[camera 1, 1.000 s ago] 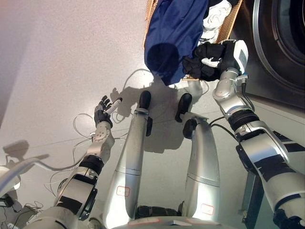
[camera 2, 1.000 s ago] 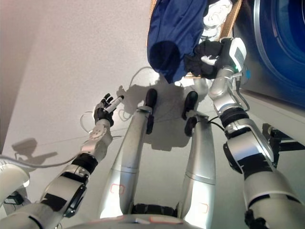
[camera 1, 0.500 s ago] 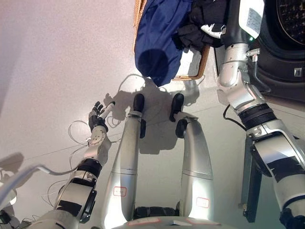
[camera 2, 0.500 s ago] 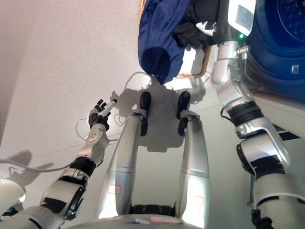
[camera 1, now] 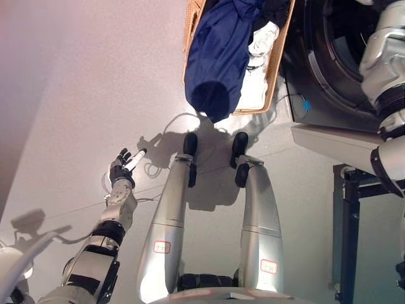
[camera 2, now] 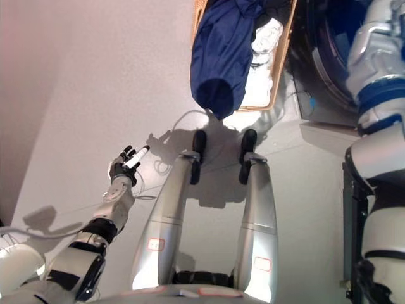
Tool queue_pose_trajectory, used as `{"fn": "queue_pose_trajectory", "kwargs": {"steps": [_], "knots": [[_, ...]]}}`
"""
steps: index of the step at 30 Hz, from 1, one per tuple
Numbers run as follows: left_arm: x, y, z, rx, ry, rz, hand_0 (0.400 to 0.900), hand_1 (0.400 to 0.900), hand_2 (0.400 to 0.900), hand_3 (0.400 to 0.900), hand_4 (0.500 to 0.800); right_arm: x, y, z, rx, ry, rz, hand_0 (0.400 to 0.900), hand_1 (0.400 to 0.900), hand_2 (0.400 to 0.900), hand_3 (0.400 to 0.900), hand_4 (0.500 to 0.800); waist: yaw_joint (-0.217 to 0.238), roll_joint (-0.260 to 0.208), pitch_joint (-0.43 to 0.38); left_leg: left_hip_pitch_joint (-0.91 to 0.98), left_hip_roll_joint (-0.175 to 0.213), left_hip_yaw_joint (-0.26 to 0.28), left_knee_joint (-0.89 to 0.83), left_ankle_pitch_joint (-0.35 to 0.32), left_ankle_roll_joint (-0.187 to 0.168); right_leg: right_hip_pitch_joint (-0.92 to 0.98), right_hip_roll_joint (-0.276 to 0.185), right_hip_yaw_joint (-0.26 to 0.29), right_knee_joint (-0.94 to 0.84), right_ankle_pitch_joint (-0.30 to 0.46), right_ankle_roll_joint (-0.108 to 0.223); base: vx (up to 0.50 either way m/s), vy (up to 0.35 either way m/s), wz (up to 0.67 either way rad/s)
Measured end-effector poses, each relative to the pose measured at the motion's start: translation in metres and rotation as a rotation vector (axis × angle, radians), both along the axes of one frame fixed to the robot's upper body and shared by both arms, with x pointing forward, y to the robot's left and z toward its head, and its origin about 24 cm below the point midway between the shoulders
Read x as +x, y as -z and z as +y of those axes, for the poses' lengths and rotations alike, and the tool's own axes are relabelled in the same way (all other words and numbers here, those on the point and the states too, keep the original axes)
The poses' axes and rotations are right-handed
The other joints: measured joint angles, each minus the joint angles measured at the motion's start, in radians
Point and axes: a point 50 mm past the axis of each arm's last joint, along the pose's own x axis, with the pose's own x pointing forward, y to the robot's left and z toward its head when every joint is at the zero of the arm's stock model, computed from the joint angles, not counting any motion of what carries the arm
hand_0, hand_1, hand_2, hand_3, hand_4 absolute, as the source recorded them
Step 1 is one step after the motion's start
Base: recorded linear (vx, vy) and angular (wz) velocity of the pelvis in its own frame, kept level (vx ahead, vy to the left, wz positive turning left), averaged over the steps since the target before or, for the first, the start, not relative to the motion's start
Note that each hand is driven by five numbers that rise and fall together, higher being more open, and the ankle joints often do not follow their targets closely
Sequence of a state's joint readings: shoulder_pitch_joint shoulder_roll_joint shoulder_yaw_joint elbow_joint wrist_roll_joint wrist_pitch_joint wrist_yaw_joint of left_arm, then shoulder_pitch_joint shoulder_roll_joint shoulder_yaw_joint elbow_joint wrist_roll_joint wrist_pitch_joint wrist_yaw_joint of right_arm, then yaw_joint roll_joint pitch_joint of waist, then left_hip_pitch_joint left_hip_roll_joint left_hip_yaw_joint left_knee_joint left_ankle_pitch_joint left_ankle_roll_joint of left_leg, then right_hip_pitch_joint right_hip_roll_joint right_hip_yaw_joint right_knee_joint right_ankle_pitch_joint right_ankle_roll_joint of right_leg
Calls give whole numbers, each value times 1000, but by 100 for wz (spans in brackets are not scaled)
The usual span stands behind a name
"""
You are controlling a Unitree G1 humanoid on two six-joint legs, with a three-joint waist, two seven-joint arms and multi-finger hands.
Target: Put the clothes in the basket into the washing machine.
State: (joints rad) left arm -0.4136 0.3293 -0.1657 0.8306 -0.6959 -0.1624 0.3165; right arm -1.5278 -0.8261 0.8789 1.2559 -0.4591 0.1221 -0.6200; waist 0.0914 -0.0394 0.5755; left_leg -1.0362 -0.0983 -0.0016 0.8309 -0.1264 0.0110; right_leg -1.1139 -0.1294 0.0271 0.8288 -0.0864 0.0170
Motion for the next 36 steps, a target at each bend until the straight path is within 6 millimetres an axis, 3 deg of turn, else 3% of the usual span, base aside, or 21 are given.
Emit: {"fn": "queue_pose_trajectory", "kwargs": {"steps": [6,9,12,14,18,24,25,26,36], "knots": [[-9,11,-6,-12,46,24,900,900,900,900,800,-1,5,-12,-230,172,167,400,400,400,400,500,23,32,-17,76,-11,32,-58,17,0,37,-6,39,-11,2,2,46,-42,0],[-18,23,-15,-54,55,56,900,900,900,900,800,0,8,-13,-272,199,214,400,400,400,400,500,32,91,-52,86,-12,31,-73,20,-2,45,-8,38,-14,1,4,31,-38,9],[-36,43,-28,-95,64,117,900,900,900,900,800,1,18,-16,-289,205,230,400,400,400,400,500,41,138,-224,-39,-31,26,-85,33,-10,-85,-28,37,1,-3,8,41,-16,9],[-36,44,-31,-99,70,119,900,900,900,900,800,0,16,-16,-295,205,212,400,400,400,400,500,42,139,-225,-51,-39,26,-73,37,-11,-105,-33,41,30,-6,20,0,0,0],[-36,43,-38,-103,100,110,900,900,900,900,800,-6,10,-26,-275,239,215,400,400,400,400,500,44,138,-225,-126,-40,20,37,-2,-19,-173,-28,45,118,-36,11,39,-22,-6],[-34,38,-41,-143,88,85,900,900,900,900,800,-21,2,-51,-78,264,135,400,400,400,400,500,20,133,-222,-287,-41,33,226,-65,-17,-325,-9,74,273,-69,13,65,-31,-1],[-34,38,-41,-145,87,85,900,900,900,900,800,-22,3,-52,-73,270,138,594,594,594,594,616,16,130,-220,-292,-41,35,233,-66,-17,-331,-8,77,279,-69,13,58,-19,-2],[-34,38,-43,-147,87,83,900,900,900,900,800,-21,2,-50,-75,263,138,900,900,900,900,800,16,127,-218,-292,-40,37,237,-68,-18,-333,-6,83,283,-69,13,53,-10,-4],[-29,29,-48,-151,102,42,900,900,900,900,800,-16,8,-46,94,207,112,900,900,900,900,800,12,106,-206,-293,-37,33,246,-71,-18,-331,0,81,284,-69,13,14,1,-2]]}}
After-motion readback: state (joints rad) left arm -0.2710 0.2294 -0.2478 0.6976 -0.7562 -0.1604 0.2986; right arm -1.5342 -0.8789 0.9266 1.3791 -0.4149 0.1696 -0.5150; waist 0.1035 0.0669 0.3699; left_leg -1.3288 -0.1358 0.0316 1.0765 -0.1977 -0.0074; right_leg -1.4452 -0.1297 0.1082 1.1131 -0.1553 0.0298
